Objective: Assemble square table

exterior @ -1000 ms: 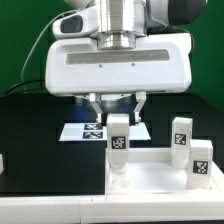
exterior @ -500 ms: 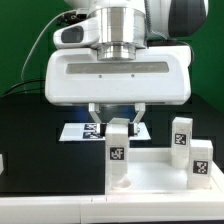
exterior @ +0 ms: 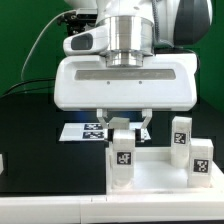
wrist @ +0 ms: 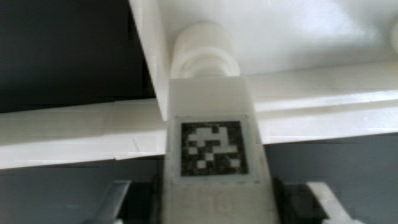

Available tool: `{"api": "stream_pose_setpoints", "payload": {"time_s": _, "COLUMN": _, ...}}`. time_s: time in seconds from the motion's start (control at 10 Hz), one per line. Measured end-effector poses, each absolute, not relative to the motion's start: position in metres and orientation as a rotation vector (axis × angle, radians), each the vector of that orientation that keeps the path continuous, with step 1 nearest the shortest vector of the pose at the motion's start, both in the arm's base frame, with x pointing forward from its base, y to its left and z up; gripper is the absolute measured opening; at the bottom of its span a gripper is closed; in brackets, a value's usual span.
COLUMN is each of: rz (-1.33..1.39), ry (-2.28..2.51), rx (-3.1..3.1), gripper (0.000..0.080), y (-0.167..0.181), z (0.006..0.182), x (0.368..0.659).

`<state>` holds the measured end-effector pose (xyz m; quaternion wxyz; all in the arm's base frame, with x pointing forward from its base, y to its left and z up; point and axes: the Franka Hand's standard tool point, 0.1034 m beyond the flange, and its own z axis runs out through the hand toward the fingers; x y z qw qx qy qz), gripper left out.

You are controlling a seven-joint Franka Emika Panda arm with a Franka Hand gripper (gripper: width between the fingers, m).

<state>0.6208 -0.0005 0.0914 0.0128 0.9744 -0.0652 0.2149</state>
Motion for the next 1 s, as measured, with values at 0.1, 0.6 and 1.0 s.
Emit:
{"api": "stream_pose_setpoints", "payload": {"time_s": 0.1, "rz": 0.679, "ry": -0.202, "rx": 3.029, "gripper": 0.0286, "y": -0.0012, "z": 0.0898, "x": 0.6205}}
{"api": "stream_pose_setpoints", "payload": {"time_s": 0.6, "rz": 0.746, "ry": -0.194, "rx": 2.997, "gripper": 0.0286, "y": 0.0001, "z": 0.0893, "x": 0.6201}}
{"api": "stream_pose_setpoints", "payload": {"time_s": 1.0, "rz": 0.596, "ry": -0.279, "rx": 3.077, "gripper": 0.0613, "y": 0.0062, "z": 0.0864, "x": 0.6202}}
